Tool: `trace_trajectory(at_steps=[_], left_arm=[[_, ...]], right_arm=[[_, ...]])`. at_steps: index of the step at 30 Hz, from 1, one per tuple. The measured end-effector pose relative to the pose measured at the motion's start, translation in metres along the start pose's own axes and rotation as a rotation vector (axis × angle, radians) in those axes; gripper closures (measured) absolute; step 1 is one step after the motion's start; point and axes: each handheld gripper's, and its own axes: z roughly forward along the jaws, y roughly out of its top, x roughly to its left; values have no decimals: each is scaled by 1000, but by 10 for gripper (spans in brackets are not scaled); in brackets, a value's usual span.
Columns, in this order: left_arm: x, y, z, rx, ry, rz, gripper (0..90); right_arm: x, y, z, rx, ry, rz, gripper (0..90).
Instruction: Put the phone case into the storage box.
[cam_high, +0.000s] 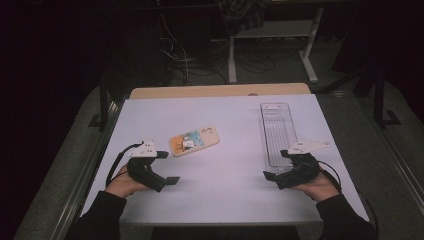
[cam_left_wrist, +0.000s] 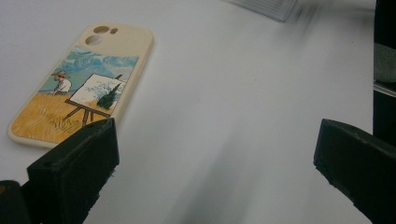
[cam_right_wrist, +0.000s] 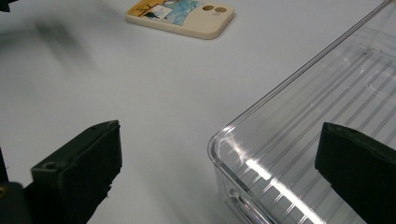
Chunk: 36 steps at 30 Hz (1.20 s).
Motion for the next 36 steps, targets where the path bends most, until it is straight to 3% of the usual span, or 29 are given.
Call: trace_trajectory(at_steps=[14, 15, 28, 36], left_arm=[[2, -2, 2, 8, 6, 3, 0], [3, -3, 3, 35, 9, 14, 0], [5, -6, 4, 22, 5, -18, 0], [5, -6, 4, 20, 6, -17, 0]], right_arm=[[3, 10, 3, -12, 17, -2, 0], [4, 13, 5, -15, 21, 2, 0], [11, 31, 17, -28, 41, -2, 0], [15, 40, 25, -19, 59, -5, 1]])
